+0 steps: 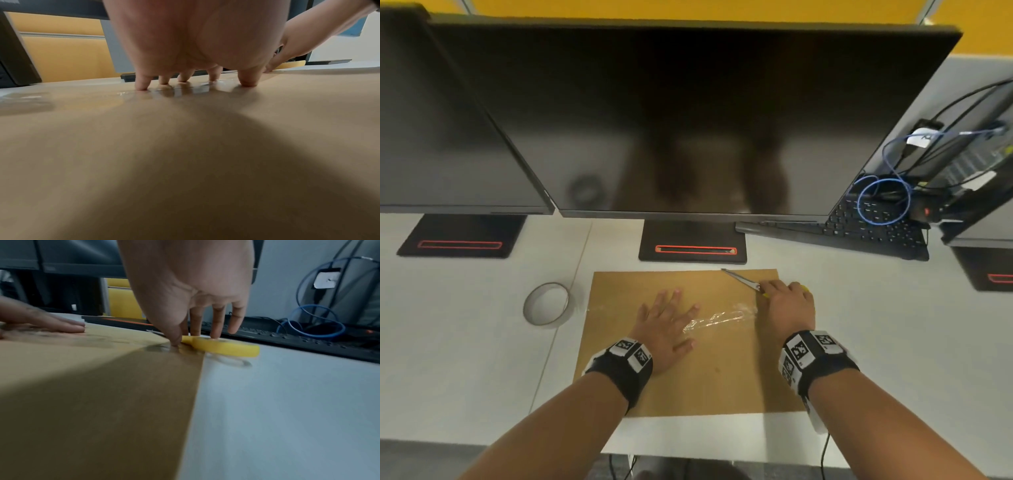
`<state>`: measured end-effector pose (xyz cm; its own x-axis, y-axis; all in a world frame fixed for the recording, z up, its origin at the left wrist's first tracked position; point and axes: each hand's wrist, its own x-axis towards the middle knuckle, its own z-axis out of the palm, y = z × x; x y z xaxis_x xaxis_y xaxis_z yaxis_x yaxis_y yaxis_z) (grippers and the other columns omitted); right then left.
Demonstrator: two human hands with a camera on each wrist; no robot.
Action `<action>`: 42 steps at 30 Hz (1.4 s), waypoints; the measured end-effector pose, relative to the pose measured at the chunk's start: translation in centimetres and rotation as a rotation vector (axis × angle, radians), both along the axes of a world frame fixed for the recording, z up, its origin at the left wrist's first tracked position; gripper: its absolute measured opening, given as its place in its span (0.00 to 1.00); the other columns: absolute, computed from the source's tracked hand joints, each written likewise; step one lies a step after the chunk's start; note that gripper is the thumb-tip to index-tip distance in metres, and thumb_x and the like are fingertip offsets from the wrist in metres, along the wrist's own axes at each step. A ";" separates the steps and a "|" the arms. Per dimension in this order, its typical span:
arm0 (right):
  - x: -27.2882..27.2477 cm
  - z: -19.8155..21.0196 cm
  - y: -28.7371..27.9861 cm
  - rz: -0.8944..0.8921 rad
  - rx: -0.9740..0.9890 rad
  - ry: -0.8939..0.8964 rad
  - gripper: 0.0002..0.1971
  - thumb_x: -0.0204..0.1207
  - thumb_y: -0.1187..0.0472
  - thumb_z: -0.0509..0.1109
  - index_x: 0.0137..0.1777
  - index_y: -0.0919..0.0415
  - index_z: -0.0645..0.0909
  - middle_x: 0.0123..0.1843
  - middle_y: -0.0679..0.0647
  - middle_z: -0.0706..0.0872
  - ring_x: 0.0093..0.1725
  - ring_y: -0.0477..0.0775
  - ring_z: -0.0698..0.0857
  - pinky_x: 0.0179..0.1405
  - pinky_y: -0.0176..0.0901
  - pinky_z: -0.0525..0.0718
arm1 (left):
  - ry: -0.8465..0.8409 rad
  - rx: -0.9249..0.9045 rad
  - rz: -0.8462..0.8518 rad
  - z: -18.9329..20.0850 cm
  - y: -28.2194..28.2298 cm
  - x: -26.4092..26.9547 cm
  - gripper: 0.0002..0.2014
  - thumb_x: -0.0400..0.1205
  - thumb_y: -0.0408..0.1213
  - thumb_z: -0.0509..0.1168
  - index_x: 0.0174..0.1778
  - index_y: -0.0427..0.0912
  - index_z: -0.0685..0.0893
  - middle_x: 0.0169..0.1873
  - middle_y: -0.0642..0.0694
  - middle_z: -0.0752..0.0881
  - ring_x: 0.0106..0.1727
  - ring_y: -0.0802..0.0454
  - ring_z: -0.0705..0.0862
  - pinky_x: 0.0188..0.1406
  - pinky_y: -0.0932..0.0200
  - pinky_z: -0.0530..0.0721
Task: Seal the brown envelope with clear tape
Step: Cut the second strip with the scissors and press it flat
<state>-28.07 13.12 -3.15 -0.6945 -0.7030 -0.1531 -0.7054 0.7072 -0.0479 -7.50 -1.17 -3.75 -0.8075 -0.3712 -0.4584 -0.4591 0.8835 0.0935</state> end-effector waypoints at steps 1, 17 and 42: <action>0.0 0.0 0.0 0.007 0.022 0.014 0.19 0.79 0.59 0.57 0.70 0.47 0.71 0.67 0.49 0.80 0.64 0.62 0.76 0.66 0.57 0.70 | 0.002 0.001 0.003 0.0 0.0 0.0 0.33 0.83 0.64 0.45 0.81 0.65 0.38 0.83 0.46 0.33 0.83 0.39 0.34 0.79 0.32 0.44; 2.9 2.6 -2.0 0.196 -0.109 -0.117 0.19 0.81 0.55 0.54 0.72 0.52 0.70 0.63 0.57 0.81 0.59 0.60 0.78 0.60 0.53 0.75 | 0.116 0.075 0.080 1.7 -1.2 0.4 0.32 0.83 0.63 0.48 0.83 0.63 0.46 0.84 0.49 0.40 0.85 0.48 0.43 0.80 0.39 0.41; 14.2 4.8 -13.1 0.656 0.129 -0.307 0.28 0.73 0.63 0.63 0.74 0.45 0.70 0.61 0.55 0.75 0.58 0.63 0.78 0.52 0.47 0.76 | 0.058 0.046 0.610 3.9 -15.0 13.1 0.42 0.68 0.51 0.72 0.79 0.61 0.63 0.72 0.46 0.64 0.72 0.44 0.67 0.73 0.50 0.68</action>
<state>-13.84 -0.01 1.60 -0.0494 -0.9225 -0.3829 -0.9537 0.1574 -0.2563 5.59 -16.12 0.11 -0.4800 -0.7551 -0.4465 -0.8736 0.4577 0.1652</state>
